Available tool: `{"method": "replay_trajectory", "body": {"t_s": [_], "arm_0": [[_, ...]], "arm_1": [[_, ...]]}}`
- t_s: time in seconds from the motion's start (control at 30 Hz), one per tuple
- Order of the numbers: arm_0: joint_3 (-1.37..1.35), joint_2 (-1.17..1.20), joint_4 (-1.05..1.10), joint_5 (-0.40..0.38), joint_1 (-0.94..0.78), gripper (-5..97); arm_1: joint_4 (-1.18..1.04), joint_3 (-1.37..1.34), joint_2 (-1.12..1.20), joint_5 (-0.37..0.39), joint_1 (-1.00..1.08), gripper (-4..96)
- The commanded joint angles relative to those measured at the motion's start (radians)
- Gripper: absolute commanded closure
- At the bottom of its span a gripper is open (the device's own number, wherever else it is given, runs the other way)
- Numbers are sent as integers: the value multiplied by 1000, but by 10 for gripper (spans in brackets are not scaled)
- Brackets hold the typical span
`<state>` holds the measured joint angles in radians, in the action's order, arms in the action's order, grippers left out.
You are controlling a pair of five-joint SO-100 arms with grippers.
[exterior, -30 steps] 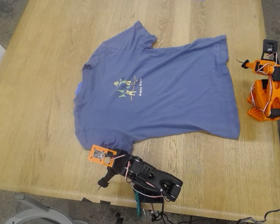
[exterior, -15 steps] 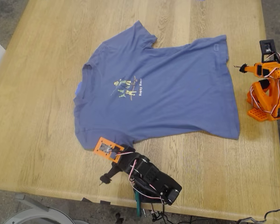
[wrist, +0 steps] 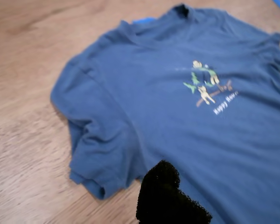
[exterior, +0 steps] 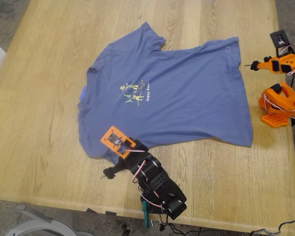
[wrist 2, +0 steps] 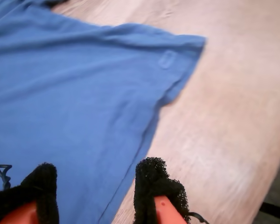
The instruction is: Fold a T-shirt
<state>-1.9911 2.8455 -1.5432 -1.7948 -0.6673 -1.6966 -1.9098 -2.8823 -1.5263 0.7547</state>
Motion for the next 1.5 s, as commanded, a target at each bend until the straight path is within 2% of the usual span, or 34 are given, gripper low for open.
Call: {"method": "replay_trajectory", "body": {"t_s": [0.0, 0.2, 0.47, 0.93, 1.2, 1.47], "arm_0": [[160, -109, -29, -5, 57, 243], [331, -298, -135, -11, 127, 243], [379, -486, -117, -11, 166, 244], [345, -772, 291, 8, 92, 253], [324, -876, 561, 12, 58, 262], [324, -988, 804, 14, 43, 272]], "arm_1": [[-2, 55, 71, -3, -112, 665], [-2, 100, 212, 11, -336, 671], [0, 146, 380, 41, -600, 672], [17, 255, 603, 74, -769, 679], [49, 453, 810, 80, -821, 681], [176, 600, 1026, 89, -874, 681]]}}
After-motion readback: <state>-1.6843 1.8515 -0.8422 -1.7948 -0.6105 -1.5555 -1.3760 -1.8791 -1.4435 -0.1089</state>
